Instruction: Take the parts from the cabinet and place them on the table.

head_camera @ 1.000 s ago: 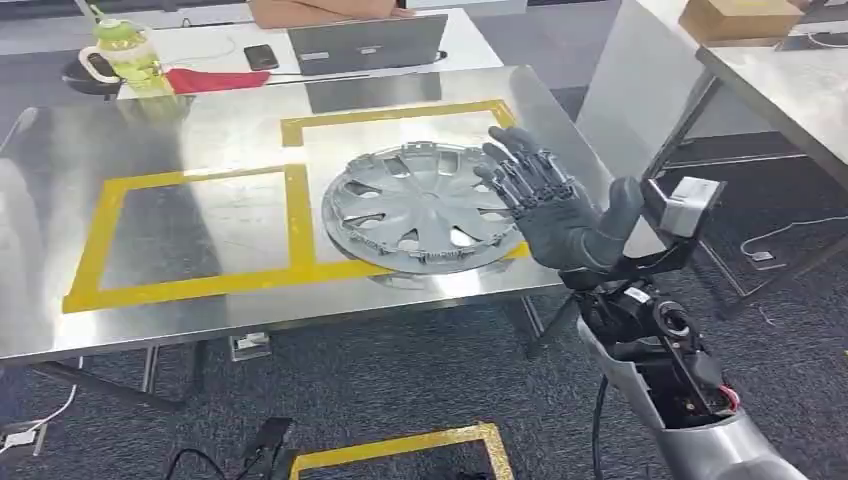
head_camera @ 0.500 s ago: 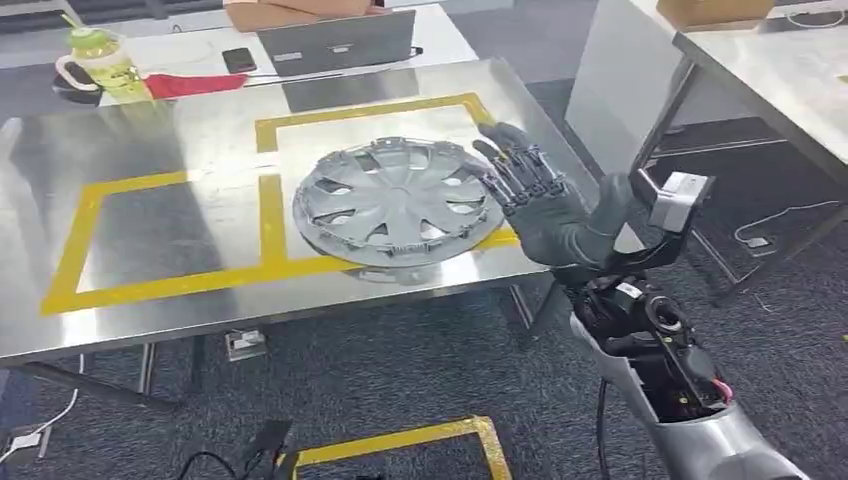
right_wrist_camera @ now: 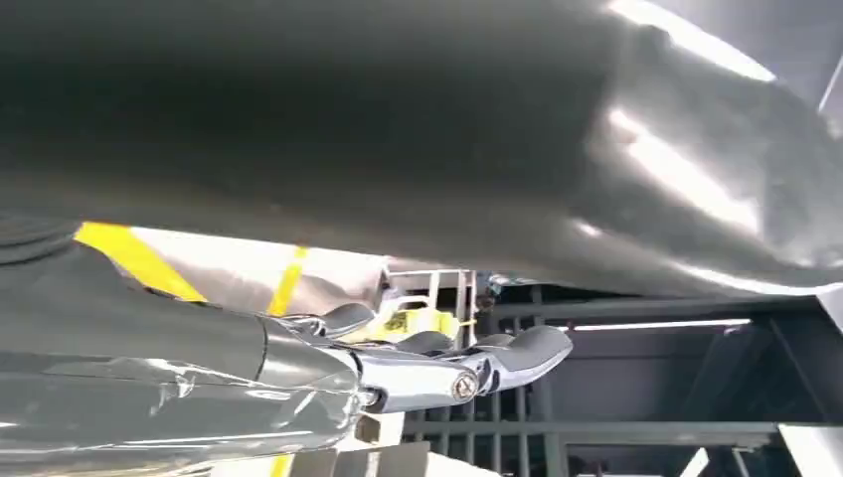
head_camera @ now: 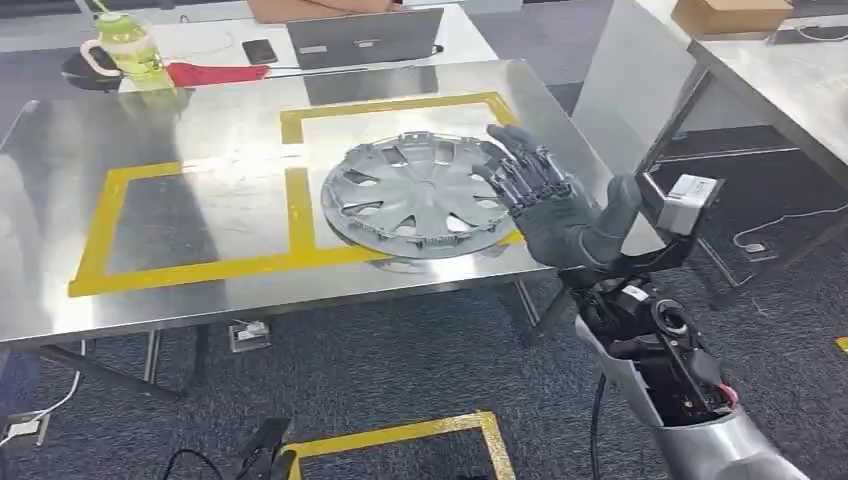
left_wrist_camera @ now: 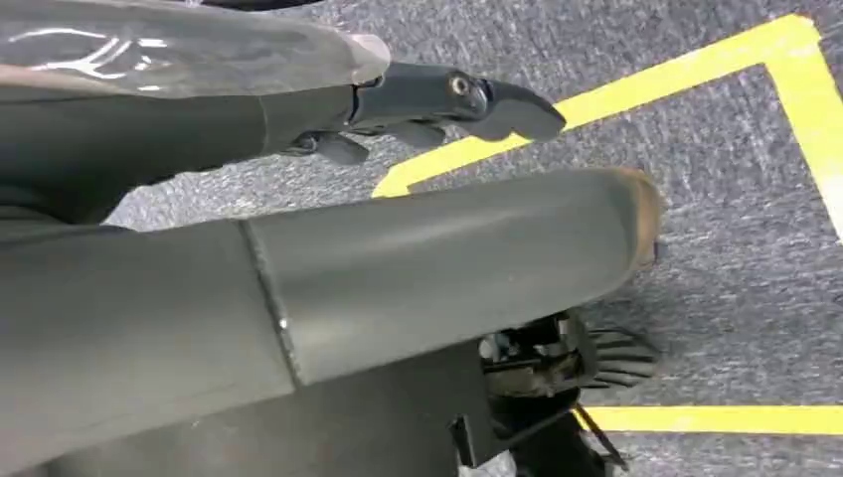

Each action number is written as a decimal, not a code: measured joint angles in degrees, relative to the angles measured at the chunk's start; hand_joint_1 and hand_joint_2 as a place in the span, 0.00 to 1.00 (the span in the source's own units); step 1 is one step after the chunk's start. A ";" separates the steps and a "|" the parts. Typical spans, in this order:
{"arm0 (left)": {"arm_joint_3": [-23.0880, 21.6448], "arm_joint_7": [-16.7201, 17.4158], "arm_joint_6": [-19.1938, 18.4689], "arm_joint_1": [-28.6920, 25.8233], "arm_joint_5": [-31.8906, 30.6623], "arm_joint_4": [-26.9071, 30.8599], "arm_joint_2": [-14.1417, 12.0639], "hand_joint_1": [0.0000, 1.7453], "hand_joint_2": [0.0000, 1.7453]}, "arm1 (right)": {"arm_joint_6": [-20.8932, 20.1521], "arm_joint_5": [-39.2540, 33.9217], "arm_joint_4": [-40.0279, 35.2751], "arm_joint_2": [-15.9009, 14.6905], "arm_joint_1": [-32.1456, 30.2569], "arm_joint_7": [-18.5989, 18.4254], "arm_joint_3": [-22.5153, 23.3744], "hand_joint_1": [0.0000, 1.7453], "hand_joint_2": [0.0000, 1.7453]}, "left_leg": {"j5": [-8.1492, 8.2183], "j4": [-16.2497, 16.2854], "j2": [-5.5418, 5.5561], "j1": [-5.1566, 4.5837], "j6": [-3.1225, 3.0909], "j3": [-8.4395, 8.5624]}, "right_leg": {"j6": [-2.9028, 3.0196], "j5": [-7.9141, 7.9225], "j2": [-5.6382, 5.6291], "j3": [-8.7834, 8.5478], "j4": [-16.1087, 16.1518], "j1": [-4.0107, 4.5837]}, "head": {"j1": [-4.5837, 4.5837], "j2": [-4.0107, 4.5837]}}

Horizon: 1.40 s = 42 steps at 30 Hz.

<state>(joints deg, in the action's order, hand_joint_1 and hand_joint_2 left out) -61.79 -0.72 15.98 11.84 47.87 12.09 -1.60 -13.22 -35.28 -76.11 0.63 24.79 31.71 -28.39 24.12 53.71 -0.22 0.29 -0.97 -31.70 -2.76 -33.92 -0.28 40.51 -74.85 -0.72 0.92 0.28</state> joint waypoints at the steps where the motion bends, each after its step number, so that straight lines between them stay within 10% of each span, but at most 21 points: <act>1: 0.00 0.00 0.00 -0.07 0.00 0.00 0.00 0.00 0.00 | 0.00 0.00 0.00 0.00 -0.04 -0.02 0.00 0.00 0.00 | -0.06 0.08 0.00 0.01 0.05 -0.11 | -0.02 1.08 0.01 -0.90 1.24 -0.02 | -0.15 0.00; 4: 0.00 0.00 0.00 -0.08 0.00 0.00 0.09 0.00 0.00 | 0.02 0.00 0.00 0.00 0.09 0.00 0.00 0.00 0.00 | 0.04 0.77 0.05 0.05 0.34 -0.21 | 0.20 8.16 0.04 -9.44 16.37 -0.24 | -0.57 0.00; 5: 0.00 0.00 0.00 -0.06 -0.02 0.00 0.07 0.00 0.00 | 0.02 0.00 0.00 0.00 0.15 0.00 0.00 0.00 0.00 | 0.05 0.84 0.07 -0.14 0.65 -0.40 | 0.41 6.81 -0.04 -10.59 18.65 -0.06 | -0.57 0.00; 10: 0.00 0.00 0.00 0.05 -0.02 0.00 -0.02 0.00 0.00 | 0.02 0.00 -0.02 0.00 0.25 0.00 0.00 0.00 0.00 | -0.22 1.59 0.06 -0.01 2.37 -1.53 | 2.64 8.37 -0.20 -9.77 19.47 -0.09 | -0.28 0.00; 15: 0.00 0.00 0.00 -0.06 -0.02 0.00 0.02 0.00 0.00 | 0.02 -0.02 -0.02 0.00 0.15 -0.02 -0.02 0.00 0.00 | 9.33 19.44 0.08 0.28 3.57 -8.86 | 3.33 9.35 0.07 -8.30 19.46 -0.06 | 0.98 0.00; 17: 0.00 0.00 0.00 -0.09 -0.02 0.00 0.00 0.00 0.00 | 0.02 -0.02 0.00 0.00 0.12 -0.02 -0.02 0.00 0.00 | 6.92 16.02 0.08 0.27 3.35 -6.56 | 3.20 9.73 0.03 -7.86 19.45 -0.05 | 1.29 0.00; 20: 0.00 0.00 0.00 0.10 -0.07 0.00 -0.13 0.00 0.00 | 0.02 -0.02 -0.04 0.00 0.22 -0.02 -0.02 0.00 0.00 | 2.03 1.33 0.10 0.04 2.10 1.79 | 2.74 10.13 -0.03 -7.75 19.45 -0.04 | 1.84 0.00; 25: 0.00 0.11 -0.02 0.11 -0.11 0.00 -0.13 0.00 0.00 | 0.04 0.00 -0.07 0.00 0.22 0.00 0.02 0.00 0.00 | 1.00 -0.07 -0.02 0.04 0.62 1.38 | 1.09 10.66 -0.02 -7.04 19.39 0.24 | 1.33 0.00; 29: 0.00 0.11 -0.07 0.15 -0.13 0.00 -0.11 0.00 0.00 | 0.05 -0.02 -0.11 0.00 0.05 0.00 0.04 0.00 0.00 | 0.22 -0.15 -0.18 -0.02 -0.20 0.48 | 0.28 1.44 0.01 -1.43 4.53 0.10 | 0.20 0.00; 31: 0.00 0.18 -0.07 0.02 -0.11 0.00 -0.04 0.00 0.00 | 0.05 0.00 -0.11 0.00 -0.16 -0.04 0.04 0.00 0.00 | -0.14 -0.05 -0.16 -0.03 -0.13 -0.04 | 0.13 0.50 0.01 -0.44 0.75 0.10 | -0.11 0.00; 35: 0.00 0.17 -0.07 -0.06 -0.11 0.00 0.00 0.00 0.00 | 0.02 -0.02 -0.11 0.00 -0.10 -0.02 0.02 0.00 0.00 | -0.28 0.45 -0.10 -0.03 0.26 -0.29 | 0.67 7.48 0.06 -10.55 18.80 0.04 | -0.66 0.00; 40: 0.00 0.18 -0.07 -0.01 -0.11 0.00 0.00 0.00 0.00 | 0.02 -0.02 -0.09 0.00 -0.10 0.00 0.00 0.00 0.00 | -1.23 0.48 -0.10 -0.31 2.00 -1.12 | 2.51 8.17 -0.23 -10.14 19.68 0.39 | -0.44 0.00; 42: 0.00 0.15 -0.06 0.02 -0.11 0.00 -0.07 0.00 0.00 | 0.02 -0.02 -0.11 0.00 -0.08 0.00 -0.02 0.00 0.00 | 1.76 3.91 -0.05 -0.10 2.77 -2.59 | 3.31 8.76 0.01 -9.97 20.05 0.01 | -0.11 0.00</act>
<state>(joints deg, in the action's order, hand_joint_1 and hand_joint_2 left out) -61.79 -0.57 15.91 11.86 47.76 12.09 -1.66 -13.20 -35.30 -76.21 0.63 24.71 31.71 -28.41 25.88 57.63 -0.27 0.18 1.79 -34.30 0.55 -25.16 -0.27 30.54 -54.81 -0.71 0.81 0.28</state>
